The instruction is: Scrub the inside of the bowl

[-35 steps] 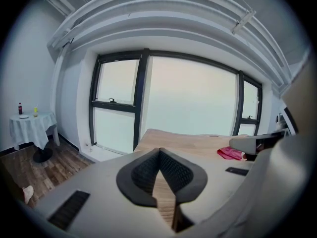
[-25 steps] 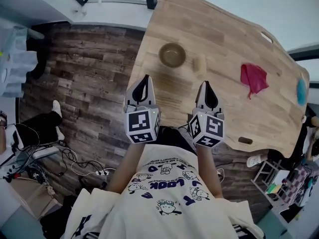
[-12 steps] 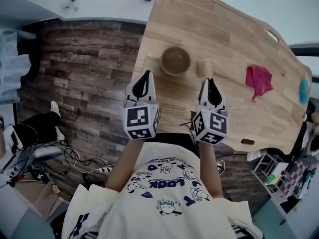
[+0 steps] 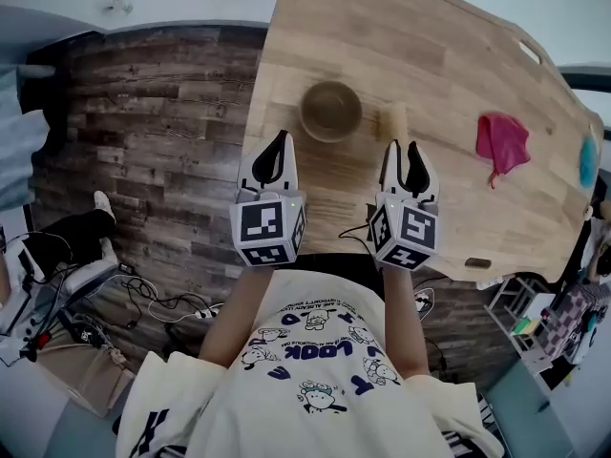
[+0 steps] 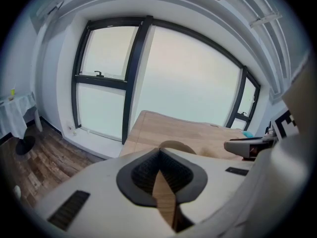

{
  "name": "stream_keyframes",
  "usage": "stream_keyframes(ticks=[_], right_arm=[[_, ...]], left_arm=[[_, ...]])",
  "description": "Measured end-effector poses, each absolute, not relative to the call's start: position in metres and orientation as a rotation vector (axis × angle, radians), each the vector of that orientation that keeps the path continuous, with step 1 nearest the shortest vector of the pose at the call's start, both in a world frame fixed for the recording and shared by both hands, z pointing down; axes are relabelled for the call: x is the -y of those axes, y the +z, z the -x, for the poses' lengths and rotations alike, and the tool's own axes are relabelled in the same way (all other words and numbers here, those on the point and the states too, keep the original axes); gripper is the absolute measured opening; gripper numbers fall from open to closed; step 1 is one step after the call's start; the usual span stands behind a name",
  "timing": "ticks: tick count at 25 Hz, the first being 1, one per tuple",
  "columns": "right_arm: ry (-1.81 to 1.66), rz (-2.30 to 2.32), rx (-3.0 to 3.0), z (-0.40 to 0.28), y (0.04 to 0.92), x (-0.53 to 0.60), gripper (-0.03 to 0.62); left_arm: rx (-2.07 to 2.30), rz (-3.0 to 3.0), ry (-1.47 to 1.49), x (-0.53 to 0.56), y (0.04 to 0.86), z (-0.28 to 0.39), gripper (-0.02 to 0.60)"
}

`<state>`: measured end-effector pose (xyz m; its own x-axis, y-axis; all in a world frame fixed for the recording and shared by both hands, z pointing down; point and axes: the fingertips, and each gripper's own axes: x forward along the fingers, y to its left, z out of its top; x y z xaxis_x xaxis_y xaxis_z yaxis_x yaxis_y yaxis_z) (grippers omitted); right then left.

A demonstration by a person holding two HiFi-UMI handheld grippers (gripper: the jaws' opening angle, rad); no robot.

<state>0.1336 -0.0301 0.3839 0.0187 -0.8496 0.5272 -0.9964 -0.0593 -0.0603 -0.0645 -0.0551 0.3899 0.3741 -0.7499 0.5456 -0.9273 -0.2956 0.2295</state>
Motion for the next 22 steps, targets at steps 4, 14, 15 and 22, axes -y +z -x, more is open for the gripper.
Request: stream_keyframes(ticks=[4, 14, 15, 22], right_arm=[[0.641, -1.942, 1.876, -0.144, 0.395, 0.035, 0.12], [0.684, -1.831, 1.852, -0.149, 0.421, 0.046, 0.158], [0.692, -1.822, 1.847, -0.149, 0.424, 0.047, 0.164], [0.686, -1.747, 1.842, -0.146, 0.439, 0.053, 0.172]], left_arm=[[1.445, -2.116, 0.48, 0.056, 0.396, 0.058, 0.029], [1.461, -2.064, 0.528, 0.058, 0.411, 0.053, 0.029], [1.463, -2.061, 0.53, 0.059, 0.412, 0.053, 0.029], [1.467, -2.051, 0.536, 0.061, 0.414, 0.053, 0.029]])
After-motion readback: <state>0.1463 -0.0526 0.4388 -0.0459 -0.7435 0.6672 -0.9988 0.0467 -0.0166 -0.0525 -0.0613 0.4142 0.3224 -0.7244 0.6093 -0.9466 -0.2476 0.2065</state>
